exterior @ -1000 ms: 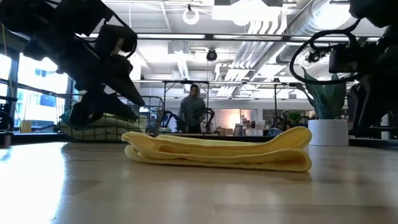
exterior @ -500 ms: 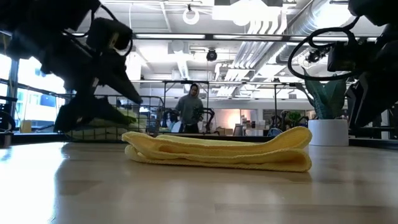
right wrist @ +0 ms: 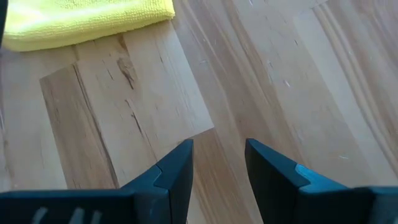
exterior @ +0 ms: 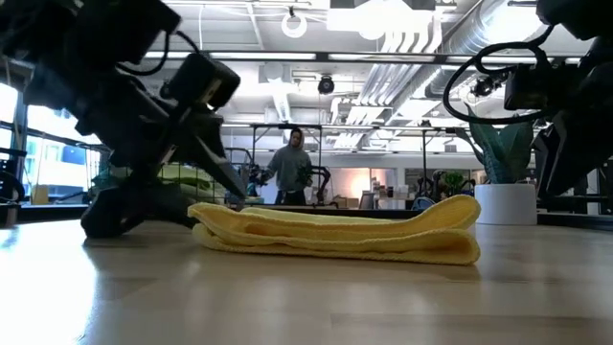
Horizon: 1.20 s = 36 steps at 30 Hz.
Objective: Fold microfiber towels
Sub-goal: Put the folded yellow towel into the wire basket
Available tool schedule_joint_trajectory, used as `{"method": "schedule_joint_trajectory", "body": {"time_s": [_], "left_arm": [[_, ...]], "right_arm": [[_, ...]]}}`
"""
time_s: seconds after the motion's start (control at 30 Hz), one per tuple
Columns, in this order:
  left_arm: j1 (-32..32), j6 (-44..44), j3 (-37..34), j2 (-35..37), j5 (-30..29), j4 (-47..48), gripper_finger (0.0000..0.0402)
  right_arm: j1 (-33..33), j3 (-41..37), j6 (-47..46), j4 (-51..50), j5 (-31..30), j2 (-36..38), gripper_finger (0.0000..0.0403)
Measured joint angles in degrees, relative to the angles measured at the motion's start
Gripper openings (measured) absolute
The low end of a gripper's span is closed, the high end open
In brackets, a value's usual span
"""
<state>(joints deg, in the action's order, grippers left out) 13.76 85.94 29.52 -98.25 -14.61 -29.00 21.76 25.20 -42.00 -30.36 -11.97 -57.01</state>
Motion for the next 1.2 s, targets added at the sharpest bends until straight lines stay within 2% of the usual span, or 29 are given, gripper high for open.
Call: {"method": "schedule_joint_trajectory", "body": {"time_s": [0.13, 0.23, 0.5, 0.67, 0.83, 0.97, 1.07, 1.2], "left_arm": [[-0.25, 0.38, 5.51, -0.16, 0.82, 12.25, 0.0196], [-0.35, 3.21, 8.09, -0.25, 1.87, 18.0, 0.0196], [-0.64, 12.16, 8.63, -0.22, 0.91, 19.54, 0.0217], [-0.62, 16.43, 8.65, 0.87, 0.92, 23.82, 0.023], [-1.26, 16.46, 8.68, 1.32, 0.57, 25.11, 0.0232], [-2.53, 12.18, 8.77, 3.81, 0.48, 27.43, 0.0232], [-2.88, 9.78, 9.65, 6.63, 0.18, 34.46, 0.0232], [-2.18, 11.12, 11.34, 6.67, -0.01, 40.93, 0.0232]], "right_arm": [[0.0, 0.01, 0.0, 0.03, 0.0, 0.0, 0.0138], [0.0, -0.01, 0.0, 0.05, 0.0, 0.0, 0.0138], [0.0, 0.01, 0.0, 0.21, 0.0, 0.0, 0.0138], [0.0, 0.01, 0.0, 0.25, 0.0, 0.0, 0.0138], [0.0, 0.01, 0.0, 0.25, 0.0, 0.0, 0.0138], [0.0, 0.01, 0.0, 0.27, 0.0, 0.0, 0.0138], [0.0, 0.01, 0.0, 0.44, 0.0, 0.0, 0.0138], [0.0, 0.01, 0.0, 0.73, 0.0, 0.0, 0.0138]]}}
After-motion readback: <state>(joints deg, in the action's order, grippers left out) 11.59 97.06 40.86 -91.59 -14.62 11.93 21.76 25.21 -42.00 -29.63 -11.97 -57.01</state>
